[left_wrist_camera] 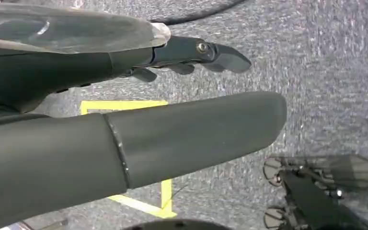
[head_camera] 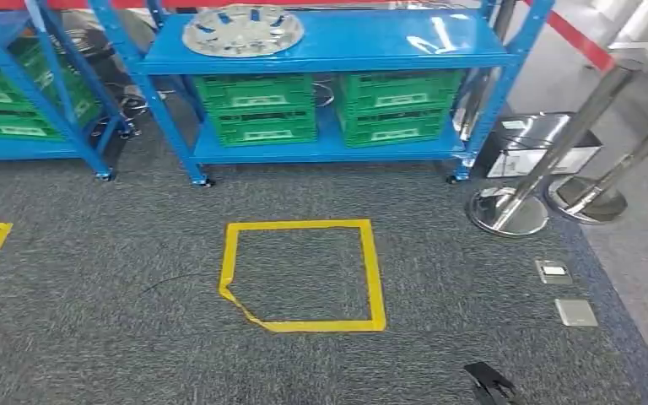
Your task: Take the parts from the cabinet and place them on the table.
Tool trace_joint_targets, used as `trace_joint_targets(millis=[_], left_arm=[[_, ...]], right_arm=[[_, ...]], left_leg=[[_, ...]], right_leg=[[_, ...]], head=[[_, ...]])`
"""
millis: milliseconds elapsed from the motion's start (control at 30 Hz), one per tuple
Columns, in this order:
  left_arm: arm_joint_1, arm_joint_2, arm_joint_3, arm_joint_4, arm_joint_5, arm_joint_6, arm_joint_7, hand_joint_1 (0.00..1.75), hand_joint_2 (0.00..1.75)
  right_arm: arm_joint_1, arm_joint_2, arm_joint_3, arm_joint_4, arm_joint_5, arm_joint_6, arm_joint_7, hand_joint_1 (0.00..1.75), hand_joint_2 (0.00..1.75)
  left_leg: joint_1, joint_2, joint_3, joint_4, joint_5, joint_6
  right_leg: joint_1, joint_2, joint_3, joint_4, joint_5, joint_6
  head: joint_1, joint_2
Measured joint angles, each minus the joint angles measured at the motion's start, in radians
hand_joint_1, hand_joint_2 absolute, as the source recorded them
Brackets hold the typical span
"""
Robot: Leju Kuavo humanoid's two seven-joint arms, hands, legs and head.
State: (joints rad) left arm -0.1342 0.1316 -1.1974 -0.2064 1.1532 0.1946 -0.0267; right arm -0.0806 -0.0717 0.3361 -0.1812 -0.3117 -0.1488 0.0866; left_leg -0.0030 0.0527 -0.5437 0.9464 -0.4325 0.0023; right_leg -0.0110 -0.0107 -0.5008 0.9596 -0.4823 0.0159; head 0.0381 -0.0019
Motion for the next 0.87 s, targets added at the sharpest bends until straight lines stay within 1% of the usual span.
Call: trace_joint_targets(millis=[33, 67, 100, 133, 167, 200, 233, 267, 300, 333, 367, 400, 433, 467, 500, 533, 633, 667, 700, 733, 767, 800, 867], left_arm=[[0.000, 0.000, 0.000, 0.000, 0.000, 0.001, 0.000, 0.00, 0.00], [0.000, -0.001, 0.000, 0.000, 0.000, 0.001, 0.000, 0.00, 0.00], [0.000, -0.001, 0.000, 0.000, 0.000, 0.001, 0.000, 0.00, 0.00], [0.001, 0.000, 0.000, 0.000, 0.000, 0.002, 0.000, 0.00, 0.00], [0.002, 0.000, 0.000, 0.000, 0.000, 0.002, 0.000, 0.00, 0.00], [0.004, 0.000, 0.000, 0.000, 0.000, 0.002, 0.001, 0.00, 0.00], [0.006, -0.001, 0.000, 0.000, -0.001, 0.002, 0.001, 0.00, 0.00], [0.006, -0.001, 0.000, 0.000, -0.001, 0.002, 0.002, 0.00, 0.00], [0.005, -0.001, 0.000, 0.000, -0.002, 0.002, 0.002, 0.00, 0.00], [0.005, 0.000, 0.000, 0.000, -0.003, 0.002, 0.002, 0.00, 0.00], [0.005, 0.002, 0.000, 0.000, -0.004, 0.002, 0.002, 0.00, 0.00], [0.002, 0.005, 0.000, 0.000, -0.004, 0.003, 0.001, 0.00, 0.00], [-0.001, 0.005, 0.000, 0.000, -0.005, 0.003, 0.002, 0.00, 0.00], [-0.004, 0.004, 0.000, 0.000, -0.005, 0.003, 0.002, 0.00, 0.00], [-0.004, 0.003, 0.000, 0.000, -0.005, 0.003, 0.002, 0.00, 0.00], [-0.003, 0.004, 0.000, 0.000, -0.006, 0.004, 0.002, 0.00, 0.00], [-0.001, 0.003, 0.000, 0.000, -0.008, 0.005, 0.002, 0.00, 0.00], [0.000, 0.003, 0.000, 0.000, -0.008, 0.007, 0.003, 0.00, 0.00], [-0.001, 0.003, 0.000, 0.000, -0.011, 0.010, 0.005, 0.00, 0.00], [-0.001, 0.003, 0.000, 0.000, -0.012, 0.012, 0.005, 0.00, 0.00], [-0.001, 0.003, 0.000, 0.000, -0.014, 0.013, 0.006, 0.00, 0.00], [-0.001, 0.003, 0.000, 0.000, -0.014, 0.014, 0.006, 0.00, 1.75], [0.000, 0.003, 0.000, 0.000, -0.017, 0.016, 0.010, 0.00, 1.75]], right_arm=[[-0.001, 0.000, 0.000, 0.000, 0.000, 0.000, 0.000, 0.00, 0.00], [-0.001, 0.000, 0.000, 0.000, 0.000, 0.000, 0.000, 0.00, 0.00], [-0.002, 0.000, 0.000, 0.000, 0.000, 0.000, 0.000, 0.00, 0.00], [-0.003, 0.000, 0.000, 0.000, 0.000, 0.000, 0.000, 0.00, 0.00], [-0.002, 0.000, 0.000, 0.000, 0.000, 0.000, 0.000, 0.00, 0.00], [-0.002, 0.000, 0.000, 0.000, 0.000, 0.000, 0.000, 0.00, 0.00], [-0.001, 0.000, 0.000, 0.000, 0.000, 0.000, 0.000, 0.00, 0.00], [-0.001, 0.000, 0.000, 0.000, 0.000, 0.000, 0.000, 0.00, 0.00], [-0.002, 0.000, 0.000, 0.000, 0.000, 0.000, -0.001, 0.00, 0.00], [-0.002, 0.000, 0.000, 0.000, -0.001, -0.001, -0.001, 0.00, 0.00], [-0.003, 0.000, 0.000, 0.000, -0.005, -0.002, -0.003, 0.00, 0.00], [-0.003, 0.001, 0.000, 0.000, -0.011, -0.003, -0.005, 0.00, 0.00], [-0.001, 0.001, 0.000, 0.000, -0.015, -0.006, -0.005, 0.00, 0.00], [0.000, 0.001, 0.000, 0.000, -0.015, -0.007, -0.005, 0.00, 0.00], [0.001, -0.001, 0.000, 0.000, -0.015, -0.007, -0.005, 0.00, 0.00], [0.001, -0.001, 0.000, 0.000, -0.015, -0.007, -0.005, 0.00, 0.00], [0.000, -0.001, 0.000, 0.000, -0.016, -0.007, -0.003, 0.00, 0.00], [0.000, -0.001, 0.000, 0.000, -0.016, -0.005, 0.000, 0.00, 0.00], [0.000, -0.001, 0.000, 0.000, -0.016, -0.001, 0.002, 0.00, 0.00], [0.000, -0.001, 0.000, 0.000, -0.017, 0.000, 0.003, 0.00, 0.00], [0.000, -0.001, 0.000, 0.000, -0.018, 0.002, 0.007, 0.00, 0.00], [0.000, -0.001, 0.000, 0.000, -0.018, 0.003, 0.009, 0.00, 0.00], [0.000, -0.001, 0.000, 0.000, -0.021, 0.007, 0.017, 0.00, 0.00]], left_leg=[[0.001, 0.003, -0.003, 0.004, -0.004, -0.006], [0.006, -0.018, -0.011, 0.029, -0.026, -0.014], [0.006, -0.033, -0.040, 0.099, -0.072, -0.019], [0.008, -0.039, -0.078, 0.185, -0.116, -0.023], [0.008, -0.042, -0.117, 0.270, -0.150, -0.024], [0.008, -0.044, -0.148, 0.333, -0.167, -0.024], [0.008, -0.045, -0.155, 0.340, -0.157, -0.022], [0.007, -0.046, -0.135, 0.296, -0.123, -0.017], [0.007, -0.051, -0.094, 0.211, -0.075, -0.010], [0.006, -0.062, -0.048, 0.112, -0.028, -0.002], [0.001, -0.076, -0.008, 0.027, 0.004, 0.011], [-0.002, -0.077, 0.002, 0.000, -0.009, 0.014], [-0.003, -0.076, 0.000, -0.001, -0.006, 0.013], [-0.004, -0.076, 0.000, -0.005, -0.005, 0.012], [-0.001, -0.076, 0.002, -0.007, -0.007, 0.000], [-0.003, -0.076, 0.002, -0.006, -0.006, 0.002], [-0.005, -0.079, 0.002, -0.005, -0.007, 0.004], [-0.005, -0.079, 0.002, -0.005, -0.008, 0.007], [-0.005, -0.079, 0.002, -0.005, -0.008, 0.009], [-0.005, -0.079, 0.002, -0.005, -0.008, 0.009], [-0.006, -0.079, 0.002, -0.004, -0.008, 0.010], [-0.007, -0.079, 0.002, -0.004, -0.008, 0.011], [-0.007, -0.079, 0.002, -0.004, -0.008, 0.011]], right_leg=[[-0.006, 0.008, 0.005, -0.007, 0.007, -0.011], [-0.006, 0.013, 0.003, -0.008, 0.010, -0.015], [-0.007, 0.018, 0.001, -0.008, 0.012, -0.019], [-0.005, 0.024, -0.001, -0.008, 0.013, -0.022], [-0.004, 0.031, -0.003, -0.008, 0.014, -0.023], [-0.002, 0.040, -0.004, -0.007, 0.014, -0.024], [0.000, 0.050, -0.004, -0.007, 0.014, -0.025], [0.001, 0.061, -0.003, -0.007, 0.014, -0.024], [0.002, 0.074, -0.001, -0.007, 0.014, -0.024], [0.003, 0.081, 0.001, -0.007, 0.014, -0.024], [0.001, 0.082, 0.001, -0.008, 0.013, -0.024], [0.009, 0.090, -0.001, -0.005, 0.010, -0.020], [0.006, 0.095, -0.004, -0.005, 0.010, -0.017], [0.006, 0.095, -0.005, -0.002, 0.006, -0.015], [0.007, 0.093, -0.004, -0.001, 0.005, -0.029], [0.006, 0.092, -0.004, -0.002, 0.004, -0.025], [0.004, 0.088, -0.001, -0.007, 0.004, -0.024], [0.004, 0.088, 0.001, -0.009, 0.004, -0.024], [0.004, 0.088, 0.002, -0.010, 0.005, -0.022], [0.004, 0.088, 0.003, -0.011, 0.005, -0.017], [0.003, 0.088, 0.003, -0.012, 0.005, -0.016], [0.003, 0.088, 0.003, -0.012, 0.005, -0.015], [0.002, 0.088, 0.003, -0.012, 0.005, -0.012]], head=[[0.000, 0.000], [-0.004, 0.000], [-0.015, 0.000], [-0.021, 0.000], [-0.023, 0.000], [-0.025, 0.000], [-0.026, 0.000], [-0.027, 0.000], [-0.027, 0.000], [-0.028, 0.000], [-0.029, 0.000], [-0.031, 0.000], [-0.029, 0.000], [-0.029, 0.000], [-0.029, 0.000], [-0.026, 0.000], [-0.024, 0.000], [-0.023, 0.000], [-0.022, 0.000], [-0.021, 0.000], [-0.021, 0.000], [-0.022, 0.000], [-0.021, 0.000]])
